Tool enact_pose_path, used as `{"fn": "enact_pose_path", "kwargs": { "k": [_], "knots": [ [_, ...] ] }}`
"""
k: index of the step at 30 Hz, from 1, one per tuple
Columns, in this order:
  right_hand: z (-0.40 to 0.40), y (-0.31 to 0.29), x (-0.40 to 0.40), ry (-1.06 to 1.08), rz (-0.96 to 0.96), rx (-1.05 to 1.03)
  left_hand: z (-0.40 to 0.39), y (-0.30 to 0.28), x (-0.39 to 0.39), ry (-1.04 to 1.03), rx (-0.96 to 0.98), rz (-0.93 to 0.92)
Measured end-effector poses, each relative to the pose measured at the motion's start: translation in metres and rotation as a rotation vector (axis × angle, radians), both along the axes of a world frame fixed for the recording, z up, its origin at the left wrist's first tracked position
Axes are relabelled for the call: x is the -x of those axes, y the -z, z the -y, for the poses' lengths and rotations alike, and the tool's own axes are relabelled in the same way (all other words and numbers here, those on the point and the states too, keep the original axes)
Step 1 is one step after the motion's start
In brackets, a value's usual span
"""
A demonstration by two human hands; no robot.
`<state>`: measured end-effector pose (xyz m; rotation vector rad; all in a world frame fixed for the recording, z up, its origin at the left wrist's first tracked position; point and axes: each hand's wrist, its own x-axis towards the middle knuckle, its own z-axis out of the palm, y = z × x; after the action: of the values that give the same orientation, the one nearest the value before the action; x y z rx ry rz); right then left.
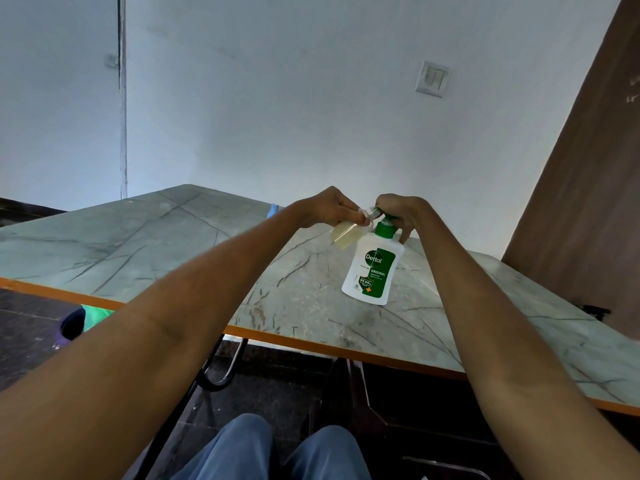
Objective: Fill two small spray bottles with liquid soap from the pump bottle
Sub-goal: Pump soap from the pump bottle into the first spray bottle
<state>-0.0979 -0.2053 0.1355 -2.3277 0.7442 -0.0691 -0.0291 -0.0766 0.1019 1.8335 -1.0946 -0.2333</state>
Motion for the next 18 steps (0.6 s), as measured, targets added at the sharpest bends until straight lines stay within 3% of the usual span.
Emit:
{"fn": "enact_pose_path", "kwargs": {
  "k": [18],
  "knots": [
    [-0.0012, -0.0020, 0.0024, 0.021, 0.000, 0.000, 0.0010, 0.0001, -0.0039, 0.001, -0.013, 0.007]
  ]
}}
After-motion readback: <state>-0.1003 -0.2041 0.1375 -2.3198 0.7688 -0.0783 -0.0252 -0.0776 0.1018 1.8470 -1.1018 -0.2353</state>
